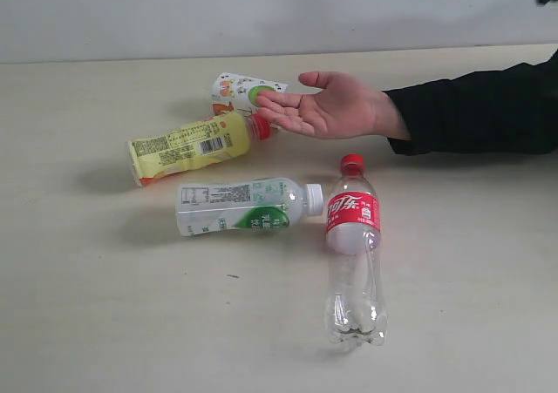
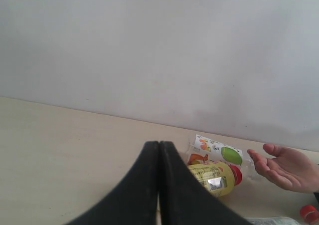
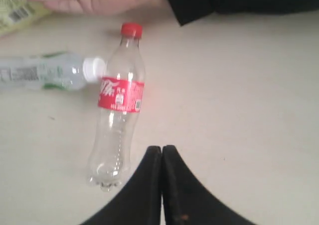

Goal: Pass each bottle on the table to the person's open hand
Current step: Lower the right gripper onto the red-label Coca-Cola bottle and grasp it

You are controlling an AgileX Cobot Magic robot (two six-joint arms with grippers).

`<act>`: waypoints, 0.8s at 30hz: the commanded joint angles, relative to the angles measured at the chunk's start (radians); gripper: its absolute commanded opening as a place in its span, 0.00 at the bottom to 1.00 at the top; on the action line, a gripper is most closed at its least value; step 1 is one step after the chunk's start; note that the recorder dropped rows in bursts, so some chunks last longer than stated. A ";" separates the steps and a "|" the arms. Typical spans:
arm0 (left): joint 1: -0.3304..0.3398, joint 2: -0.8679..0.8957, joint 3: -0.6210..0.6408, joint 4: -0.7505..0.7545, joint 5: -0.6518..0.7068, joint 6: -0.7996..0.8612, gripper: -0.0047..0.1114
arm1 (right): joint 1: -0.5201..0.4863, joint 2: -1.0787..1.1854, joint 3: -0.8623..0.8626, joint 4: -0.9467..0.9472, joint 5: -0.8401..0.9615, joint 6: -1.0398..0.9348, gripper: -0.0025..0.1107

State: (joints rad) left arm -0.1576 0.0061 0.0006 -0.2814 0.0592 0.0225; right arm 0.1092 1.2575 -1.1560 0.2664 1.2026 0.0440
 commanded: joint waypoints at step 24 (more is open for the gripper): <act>-0.005 -0.006 -0.001 0.006 -0.002 0.003 0.04 | 0.496 0.375 0.183 -0.084 -0.285 0.229 0.55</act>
State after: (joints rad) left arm -0.1576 0.0061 0.0006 -0.2814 0.0592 0.0252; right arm 0.6032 1.6328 -0.9744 0.1529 0.9360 0.2796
